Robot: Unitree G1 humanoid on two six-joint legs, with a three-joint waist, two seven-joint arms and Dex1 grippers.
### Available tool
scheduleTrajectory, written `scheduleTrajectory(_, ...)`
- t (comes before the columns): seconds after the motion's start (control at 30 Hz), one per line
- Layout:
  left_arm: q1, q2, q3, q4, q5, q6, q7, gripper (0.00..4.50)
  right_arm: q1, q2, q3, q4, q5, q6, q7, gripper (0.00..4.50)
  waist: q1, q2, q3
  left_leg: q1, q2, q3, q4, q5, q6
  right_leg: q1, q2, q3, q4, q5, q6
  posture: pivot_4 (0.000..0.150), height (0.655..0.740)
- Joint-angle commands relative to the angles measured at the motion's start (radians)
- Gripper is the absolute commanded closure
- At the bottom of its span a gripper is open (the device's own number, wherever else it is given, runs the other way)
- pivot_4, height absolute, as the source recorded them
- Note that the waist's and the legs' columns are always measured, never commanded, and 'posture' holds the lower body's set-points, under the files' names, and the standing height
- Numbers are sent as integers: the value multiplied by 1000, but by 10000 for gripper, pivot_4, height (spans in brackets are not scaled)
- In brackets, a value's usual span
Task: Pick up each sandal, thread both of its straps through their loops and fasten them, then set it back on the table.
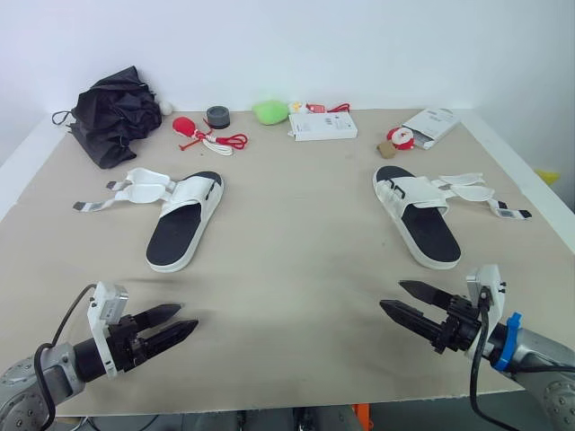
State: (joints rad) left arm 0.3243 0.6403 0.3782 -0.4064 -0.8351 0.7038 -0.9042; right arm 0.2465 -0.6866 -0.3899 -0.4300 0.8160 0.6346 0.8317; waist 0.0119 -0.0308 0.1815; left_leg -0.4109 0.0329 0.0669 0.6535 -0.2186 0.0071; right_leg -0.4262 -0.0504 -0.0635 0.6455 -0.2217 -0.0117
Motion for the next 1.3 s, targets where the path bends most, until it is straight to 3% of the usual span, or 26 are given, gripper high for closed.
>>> scheduleTrajectory(0.03,-18,8,-5,-14,-31,3,-15,7652,-11,-12,-5,-12,4,0,2,0,0,0,0,0,0,0,0,0,0,0,0,0,0,0,0,1500,7400)
scheduleTrajectory(0.27,-142,35,-36,-23,-156,67,-92,7652,-14,-5,-10,-29,10,10,-20,0,0,0,0,0,0,0,0,0,0,0,0,0,0,0,0,1500,7400)
scheduleTrajectory(0.4,-340,31,-129,-58,-134,-4,-176,7652,-40,-6,-51,-54,41,23,-60,0,1,0,0,0,0,0,0,0,0,0,1,0,0,0,0,1500,7400)
scheduleTrajectory(0.53,-528,1,-200,-45,-148,-13,-194,7652,-184,8,-30,13,-18,16,-186,0,4,0,0,-1,-1,0,3,1,2,2,4,1,0,3,4,1500,7400)
scheduleTrajectory(0.8,-741,-88,-342,179,72,-183,-215,7652,-472,37,131,296,-232,-37,-284,0,-3,0,-1,3,-2,7,2,0,5,1,8,9,0,7,9,1500,7400)
scheduleTrajectory(1.0,-837,-156,-430,331,237,-290,-174,7652,-634,51,147,541,-325,-124,-295,0,-3,0,-1,0,-3,11,2,-3,9,-1,6,13,0,7,9,1500,7400)
scheduleTrajectory(1.3,-877,-213,-471,407,346,-342,-137,7652,-790,61,183,785,-424,-226,-245,0,-6,0,0,1,-4,14,3,-3,10,-1,5,16,0,9,13,1500,7400)
